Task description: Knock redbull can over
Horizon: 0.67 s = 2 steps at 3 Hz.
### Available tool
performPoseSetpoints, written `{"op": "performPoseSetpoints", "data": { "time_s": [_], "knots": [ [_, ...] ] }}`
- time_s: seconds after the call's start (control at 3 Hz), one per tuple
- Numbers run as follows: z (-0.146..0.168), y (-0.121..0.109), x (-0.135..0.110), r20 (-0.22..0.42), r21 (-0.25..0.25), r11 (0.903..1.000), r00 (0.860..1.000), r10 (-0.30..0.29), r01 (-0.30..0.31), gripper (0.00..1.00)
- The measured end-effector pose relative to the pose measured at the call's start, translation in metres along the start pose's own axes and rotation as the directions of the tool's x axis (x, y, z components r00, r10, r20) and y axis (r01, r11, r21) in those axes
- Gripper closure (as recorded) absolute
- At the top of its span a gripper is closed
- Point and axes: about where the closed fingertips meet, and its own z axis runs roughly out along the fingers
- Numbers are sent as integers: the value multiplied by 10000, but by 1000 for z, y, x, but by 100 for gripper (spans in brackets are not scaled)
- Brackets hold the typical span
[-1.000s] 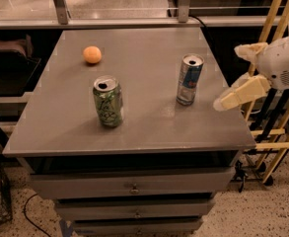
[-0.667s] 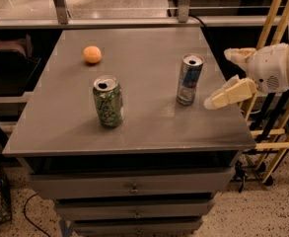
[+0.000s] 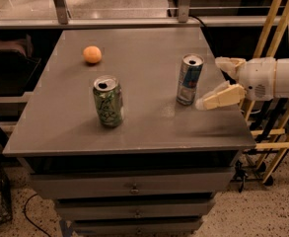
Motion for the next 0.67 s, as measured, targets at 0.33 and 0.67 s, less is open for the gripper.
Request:
{"op": "performPoseSetpoints", "data": {
  "time_s": [0.33, 0.67],
  "knots": [
    [12, 2, -5, 707, -138, 9998, 9974, 124, -114, 0],
    [25, 7, -11, 1096, -318, 9995, 9939, 107, -73, 0]
  ]
}}
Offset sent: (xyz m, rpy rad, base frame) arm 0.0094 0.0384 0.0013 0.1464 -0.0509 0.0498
